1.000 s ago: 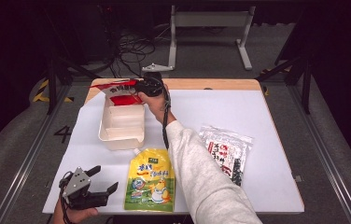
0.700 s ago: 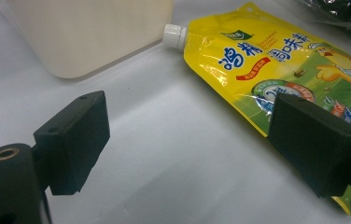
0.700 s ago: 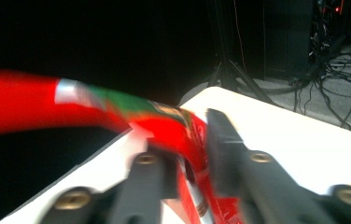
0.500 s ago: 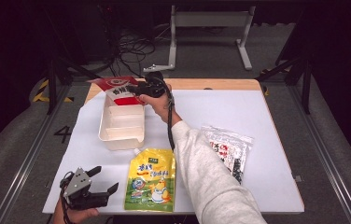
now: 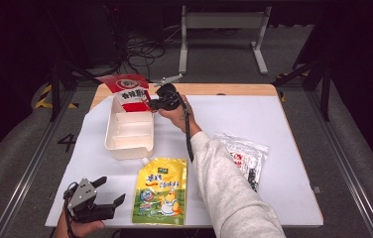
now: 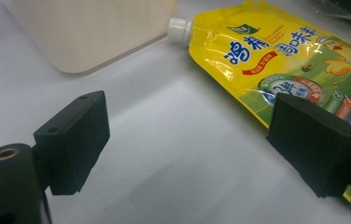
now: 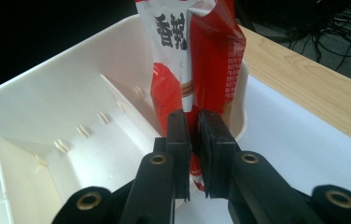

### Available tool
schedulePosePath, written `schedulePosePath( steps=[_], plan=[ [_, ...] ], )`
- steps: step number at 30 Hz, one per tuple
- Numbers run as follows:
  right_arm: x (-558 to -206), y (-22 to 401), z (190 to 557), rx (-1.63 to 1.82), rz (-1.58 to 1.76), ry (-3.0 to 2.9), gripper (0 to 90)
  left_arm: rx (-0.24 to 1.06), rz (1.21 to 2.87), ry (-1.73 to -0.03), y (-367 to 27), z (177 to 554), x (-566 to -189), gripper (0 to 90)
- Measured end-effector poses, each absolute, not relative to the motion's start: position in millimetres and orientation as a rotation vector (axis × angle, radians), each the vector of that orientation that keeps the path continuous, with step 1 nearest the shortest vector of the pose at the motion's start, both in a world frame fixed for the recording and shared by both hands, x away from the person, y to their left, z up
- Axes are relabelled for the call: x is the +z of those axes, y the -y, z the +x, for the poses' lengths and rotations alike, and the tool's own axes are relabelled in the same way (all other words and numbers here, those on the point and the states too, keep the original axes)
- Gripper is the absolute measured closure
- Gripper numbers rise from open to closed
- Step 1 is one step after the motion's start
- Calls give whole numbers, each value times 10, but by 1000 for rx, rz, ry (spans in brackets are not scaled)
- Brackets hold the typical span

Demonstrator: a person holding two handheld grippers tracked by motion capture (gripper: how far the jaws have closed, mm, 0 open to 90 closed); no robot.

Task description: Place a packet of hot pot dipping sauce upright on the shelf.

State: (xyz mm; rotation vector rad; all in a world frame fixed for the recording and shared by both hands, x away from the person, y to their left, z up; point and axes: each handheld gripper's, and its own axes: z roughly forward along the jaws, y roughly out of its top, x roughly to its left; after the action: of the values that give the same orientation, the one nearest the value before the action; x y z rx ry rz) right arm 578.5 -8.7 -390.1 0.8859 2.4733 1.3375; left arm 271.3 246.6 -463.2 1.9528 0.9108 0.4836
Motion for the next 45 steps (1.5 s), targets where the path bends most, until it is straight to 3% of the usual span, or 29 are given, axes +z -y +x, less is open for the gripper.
schedulePosePath(
  steps=[11,22,31,38,40,41,42,45],
  plan=[
    [-3910,-48,5743,1246,794,-2523,882,468,1933,-923,-2483,2747,-4636,137],
    [-4145,-138,5758,1168,852,-2592,893,461,1934,-915,-2472,2742,-4629,137],
    [-3891,-54,5708,1271,831,-2452,755,464,1939,-910,-2465,2744,-4631,137],
    [-4048,-78,5776,1218,908,-2430,615,462,1948,-906,-2456,2742,-4634,137],
    [-4074,-86,5794,1262,917,-2428,659,460,1945,-907,-2459,2742,-4636,137],
    [-4065,-88,5792,1290,913,-2431,776,458,1945,-908,-2462,2744,-4637,137],
    [-4052,-95,5788,1298,899,-2438,820,456,1945,-909,-2464,2748,-4638,136],
    [-4030,-132,5777,1232,881,-2455,883,457,1946,-908,-2459,2747,-4637,137]
  ],
)
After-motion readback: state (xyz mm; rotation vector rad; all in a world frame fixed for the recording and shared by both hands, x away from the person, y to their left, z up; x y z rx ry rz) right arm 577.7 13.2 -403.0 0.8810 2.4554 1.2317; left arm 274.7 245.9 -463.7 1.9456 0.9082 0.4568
